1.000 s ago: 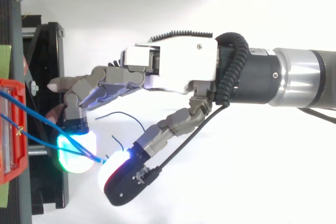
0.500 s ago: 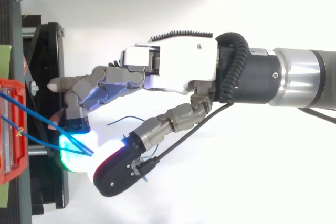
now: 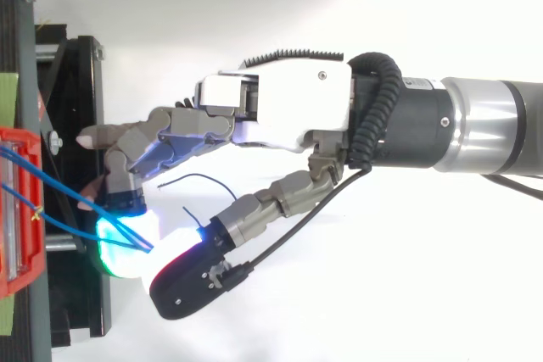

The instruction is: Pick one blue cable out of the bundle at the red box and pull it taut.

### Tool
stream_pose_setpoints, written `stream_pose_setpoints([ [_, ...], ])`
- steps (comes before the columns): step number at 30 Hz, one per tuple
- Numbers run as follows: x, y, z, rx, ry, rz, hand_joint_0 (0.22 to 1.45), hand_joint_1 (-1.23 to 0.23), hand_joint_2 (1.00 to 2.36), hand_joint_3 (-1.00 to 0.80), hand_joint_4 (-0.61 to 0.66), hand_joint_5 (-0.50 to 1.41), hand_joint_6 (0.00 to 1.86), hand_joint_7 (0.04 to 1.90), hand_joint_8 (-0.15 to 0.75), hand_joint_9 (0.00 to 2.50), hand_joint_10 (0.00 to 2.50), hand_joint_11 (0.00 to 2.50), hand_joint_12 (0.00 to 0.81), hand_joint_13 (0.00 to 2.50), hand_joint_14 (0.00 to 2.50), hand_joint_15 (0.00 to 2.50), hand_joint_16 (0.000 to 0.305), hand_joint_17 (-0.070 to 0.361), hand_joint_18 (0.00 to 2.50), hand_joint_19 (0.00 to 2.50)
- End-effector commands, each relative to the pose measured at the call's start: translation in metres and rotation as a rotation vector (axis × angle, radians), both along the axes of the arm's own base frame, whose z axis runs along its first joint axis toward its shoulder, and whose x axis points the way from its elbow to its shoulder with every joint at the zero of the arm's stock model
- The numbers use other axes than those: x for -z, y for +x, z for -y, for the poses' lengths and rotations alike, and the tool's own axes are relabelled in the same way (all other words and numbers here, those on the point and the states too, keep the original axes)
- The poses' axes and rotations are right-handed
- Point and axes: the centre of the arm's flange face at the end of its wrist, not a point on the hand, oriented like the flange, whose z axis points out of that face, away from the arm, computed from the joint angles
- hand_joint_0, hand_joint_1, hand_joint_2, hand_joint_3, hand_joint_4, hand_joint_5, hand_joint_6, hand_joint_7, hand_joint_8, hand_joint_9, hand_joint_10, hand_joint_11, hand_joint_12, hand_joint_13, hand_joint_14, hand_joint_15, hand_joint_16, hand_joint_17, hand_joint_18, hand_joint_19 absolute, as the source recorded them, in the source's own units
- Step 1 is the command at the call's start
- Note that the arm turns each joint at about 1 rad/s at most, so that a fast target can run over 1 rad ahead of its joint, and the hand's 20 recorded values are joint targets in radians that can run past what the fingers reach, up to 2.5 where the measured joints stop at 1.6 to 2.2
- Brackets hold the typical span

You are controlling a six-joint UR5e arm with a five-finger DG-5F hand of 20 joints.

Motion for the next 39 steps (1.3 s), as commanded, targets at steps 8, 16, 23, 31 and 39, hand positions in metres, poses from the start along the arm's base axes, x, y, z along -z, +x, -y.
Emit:
stream_pose_setpoints([
  [8,0.0,0.0,0.0,0.0,0.002,0.0,0.81,-0.92,1.01,-0.38,-0.21,-0.19,0.91,1.0,0.248,0.56,0.0,0.16,0.346,0.24,0.0,0.0,0.054,0.122,0.34,0.12],
  [16,0.0,0.0,-0.0001,-0.002,0.003,0.0,0.87,-0.91,1.01,-0.4,-0.21,-0.2,0.91,1.11,0.226,0.54,0.0,0.14,0.34,0.21,0.0,0.0,0.053,0.119,0.27,0.17],
  [23,0.0,0.0,-0.0001,-0.002,0.004,0.0,0.87,-0.89,1.0,-0.5,-0.14,-0.23,0.9,0.91,0.182,0.41,0.0,0.11,0.326,0.17,0.0,0.0,0.052,0.116,0.28,0.11],
  [31,-0.0012,-0.0001,-0.0001,-0.002,0.006,0.002,0.75,-0.93,1.0,-0.5,-0.02,-0.25,0.91,0.83,0.181,0.35,0.0,0.12,0.333,0.19,0.0,0.0,0.053,0.119,0.35,0.05],
  [39,-0.0007,0.0004,-0.0002,-0.002,0.005,0.002,0.55,-0.78,1.0,-0.5,0.09,-0.23,0.89,0.84,0.236,0.43,0.0,0.14,0.358,0.21,0.0,0.0,0.057,0.127,0.36,0.12],
])
